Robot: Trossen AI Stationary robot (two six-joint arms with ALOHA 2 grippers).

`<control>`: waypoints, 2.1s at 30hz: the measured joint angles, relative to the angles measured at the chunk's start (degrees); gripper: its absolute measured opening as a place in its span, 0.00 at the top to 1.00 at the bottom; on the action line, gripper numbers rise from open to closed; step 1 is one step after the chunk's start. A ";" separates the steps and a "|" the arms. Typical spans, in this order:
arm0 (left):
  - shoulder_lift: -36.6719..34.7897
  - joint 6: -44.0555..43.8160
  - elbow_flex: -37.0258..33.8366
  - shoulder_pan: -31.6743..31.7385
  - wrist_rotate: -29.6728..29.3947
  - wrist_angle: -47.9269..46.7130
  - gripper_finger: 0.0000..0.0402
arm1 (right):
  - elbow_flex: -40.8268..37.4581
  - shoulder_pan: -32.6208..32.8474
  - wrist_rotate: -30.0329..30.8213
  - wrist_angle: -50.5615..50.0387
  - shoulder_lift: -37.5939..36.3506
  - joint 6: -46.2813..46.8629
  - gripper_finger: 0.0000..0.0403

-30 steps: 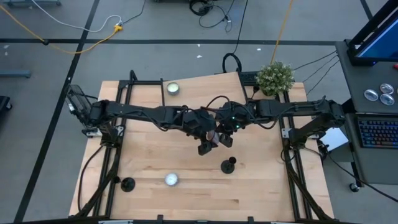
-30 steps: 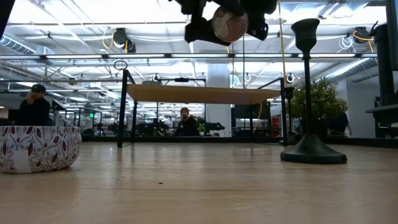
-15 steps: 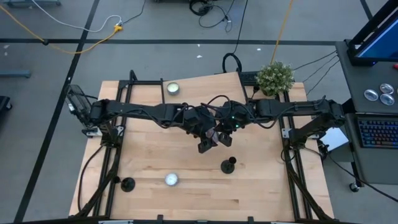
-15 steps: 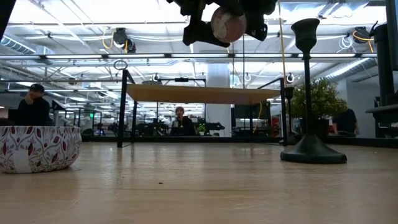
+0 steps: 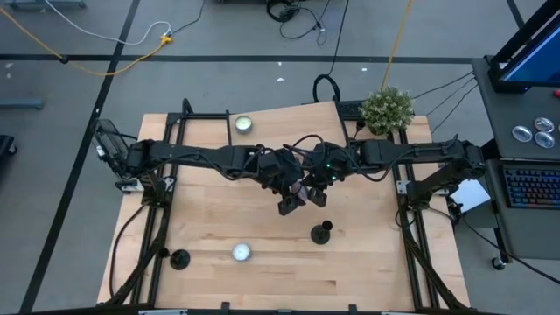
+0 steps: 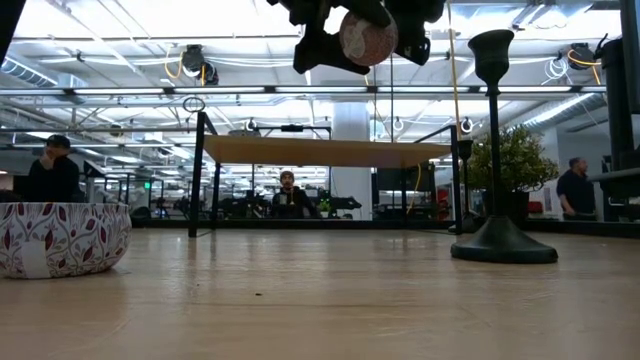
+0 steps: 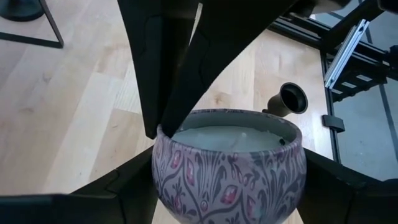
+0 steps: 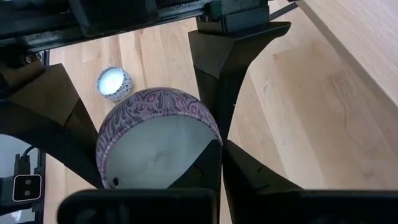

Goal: Pick & Place candle stick holders
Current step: Put the pink patterned scented candle on the shelf

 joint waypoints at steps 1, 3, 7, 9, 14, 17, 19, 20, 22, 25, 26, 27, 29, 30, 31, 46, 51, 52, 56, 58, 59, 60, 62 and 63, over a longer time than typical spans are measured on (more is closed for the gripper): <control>0.00 0.00 0.00 0.00 0.00 -0.04 0.27 | 0.00 -0.02 0.04 0.04 0.00 -0.05 1.00; 0.00 -0.06 0.00 -0.17 -0.43 -0.15 0.27 | 0.00 -0.02 0.13 0.13 0.00 -0.27 1.00; 0.00 0.01 0.00 -0.74 -2.60 -0.09 0.27 | 0.00 0.00 0.23 -0.04 -0.15 -0.67 0.97; 0.00 0.09 0.00 -1.02 -3.96 -0.08 0.27 | 0.02 0.00 0.39 -0.71 -0.38 -0.65 0.95; 0.00 0.15 0.00 -1.38 -5.98 -1.04 0.28 | 0.02 -0.04 0.60 -1.14 -1.23 -0.61 0.94; -0.02 0.15 0.00 -1.33 -6.59 -1.31 0.28 | 0.15 -0.04 0.61 -1.39 -1.61 -0.58 0.94; -0.02 0.34 0.00 -1.33 -6.62 -1.46 0.31 | 0.11 -0.04 0.97 -2.74 -1.77 -0.52 0.93; -0.02 0.29 0.01 -1.33 -6.66 -1.39 0.37 | 0.11 -0.04 1.81 -2.78 -1.88 -0.48 0.93; -0.04 0.42 0.02 -1.33 -6.59 -1.18 0.42 | 0.11 -0.04 2.10 -2.78 -1.95 -0.43 0.93; -0.04 1.95 0.02 -1.28 -6.36 1.00 0.48 | 0.11 -0.03 2.06 -1.80 -1.92 -0.87 0.93; -0.04 2.52 0.02 -1.20 -6.01 2.10 0.50 | 0.11 0.05 2.00 -1.51 -1.92 -1.13 0.93; -0.07 2.62 0.02 -1.09 -5.94 2.60 0.53 | 0.11 0.19 1.93 -1.48 -1.95 -1.36 0.94; -0.09 2.87 0.06 -0.96 -5.97 1.45 0.57 | -0.03 0.22 2.12 -1.47 -1.95 -1.86 0.94; -0.12 3.11 0.07 -0.84 -5.99 0.12 0.58 | -0.22 0.22 2.33 -1.54 -1.92 -1.89 0.95; -0.58 3.15 0.05 -0.77 -5.99 -1.62 0.60 | -0.35 0.22 2.99 -1.88 -1.96 -1.88 0.96; -1.90 1.74 0.02 -0.55 -8.98 -6.33 0.69 | -0.42 0.50 3.39 -14.07 -3.65 -0.07 0.97; -1.90 1.40 0.00 -0.52 -8.92 -6.75 0.69 | -2.73 0.55 3.11 -18.57 -3.67 1.75 0.92; -1.90 1.22 0.00 -0.55 -8.92 -6.75 0.68 | -3.60 0.56 2.75 -19.20 -3.67 2.20 0.90; -1.86 -0.23 0.00 -0.52 -8.90 -6.85 0.68 | -7.70 0.57 1.72 -19.17 -3.67 3.82 0.81; -1.86 -0.45 0.00 -0.52 -8.87 -6.75 0.68 | -9.67 0.57 1.75 -19.19 -3.65 4.42 0.77; -1.85 -0.46 0.00 -0.52 -8.87 -6.62 0.68 | -10.59 0.47 1.75 -19.16 -3.65 4.89 0.74; -1.84 -0.44 0.00 -0.52 -8.87 -6.53 0.68 | -11.47 0.23 1.75 -19.13 -3.65 5.31 0.72; -1.84 -0.20 0.00 -0.52 -8.90 -6.40 0.66 | -13.31 -0.05 1.70 -19.06 -3.65 6.16 0.68; -1.84 0.06 0.00 -0.52 -8.92 -6.22 0.65 | -14.25 -0.24 1.70 -18.75 -3.65 6.26 0.66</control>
